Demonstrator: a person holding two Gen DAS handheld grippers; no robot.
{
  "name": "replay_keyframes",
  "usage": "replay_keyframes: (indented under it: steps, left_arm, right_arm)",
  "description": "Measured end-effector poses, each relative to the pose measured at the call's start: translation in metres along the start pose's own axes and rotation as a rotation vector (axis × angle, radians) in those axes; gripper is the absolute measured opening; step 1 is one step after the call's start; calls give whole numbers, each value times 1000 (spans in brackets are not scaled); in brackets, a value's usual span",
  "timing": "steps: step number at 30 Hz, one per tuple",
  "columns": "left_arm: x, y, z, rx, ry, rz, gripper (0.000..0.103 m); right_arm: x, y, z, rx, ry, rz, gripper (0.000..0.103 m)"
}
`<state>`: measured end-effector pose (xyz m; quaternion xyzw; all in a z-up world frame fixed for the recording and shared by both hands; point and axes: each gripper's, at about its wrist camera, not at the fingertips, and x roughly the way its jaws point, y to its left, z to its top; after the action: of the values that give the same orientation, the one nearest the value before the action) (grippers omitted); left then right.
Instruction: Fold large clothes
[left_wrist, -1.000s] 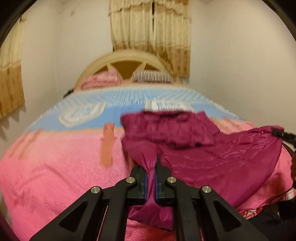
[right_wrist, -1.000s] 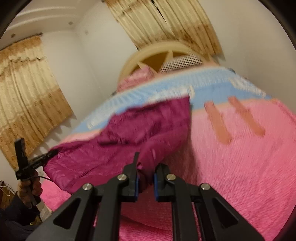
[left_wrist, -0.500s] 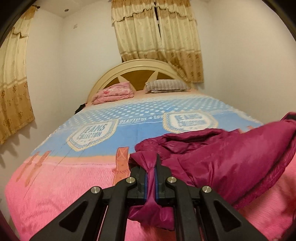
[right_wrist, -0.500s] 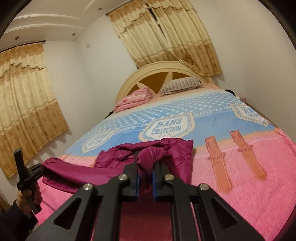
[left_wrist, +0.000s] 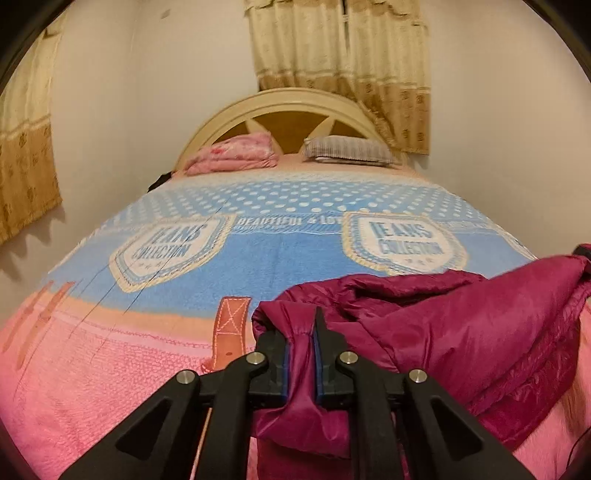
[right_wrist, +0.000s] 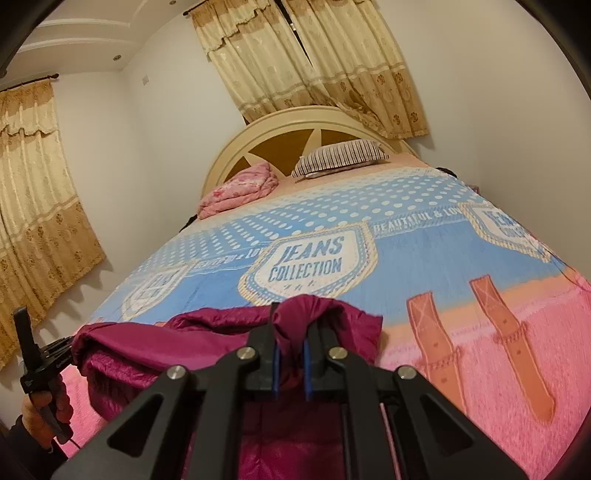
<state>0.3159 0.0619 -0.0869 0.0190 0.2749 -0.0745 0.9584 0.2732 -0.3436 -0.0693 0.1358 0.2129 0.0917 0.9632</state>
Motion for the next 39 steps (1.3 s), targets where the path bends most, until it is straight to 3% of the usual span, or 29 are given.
replay_keyframes:
  steps: [5,6,7,8,9,15,19,25,29,30,32,34,39]
  left_arm:
    - [35,10,11,-84,48,17,27]
    - [41,11,13,-91,55,29,46]
    - [46,11,15,-95,53,52,77]
    - [47,13,17,-99,43,67,89]
    - [49,13,20,-105,19,86,94]
    - [71,2,34,-37,21,125,94]
    - [80,0,40,-61,4,226,94]
    - [57,-1,49,-109,-101,332,94]
    - [42,-18,46,-85,-174,336,94]
    - [44,-24,45,-68,-168,321,94]
    - [58,-38,41,-11,-126,308,95]
    - [77,-51,34,44,-90,340,95]
    - [115,-52,27,39,-20,395,95]
  right_arm:
    - [34,2,8,-29,15,-37,11]
    - [41,3,8,-33,18,-46,11]
    - [48,2,9,-35,23,-53,11]
    - [56,0,9,-32,33,-59,11]
    - [65,-2,8,-27,46,-63,11]
    - [111,-20,1,25,118,-71,11]
    - [133,-21,2,23,144,-94,11]
    - [159,-32,7,57,162,-128,12]
    - [171,-36,8,67,158,-138,20]
    - [174,-37,7,69,160,-144,24]
    - [179,-37,7,77,161,-153,43]
    - [179,-39,7,97,136,-172,82]
    - [171,-31,16,71,92,-221,87]
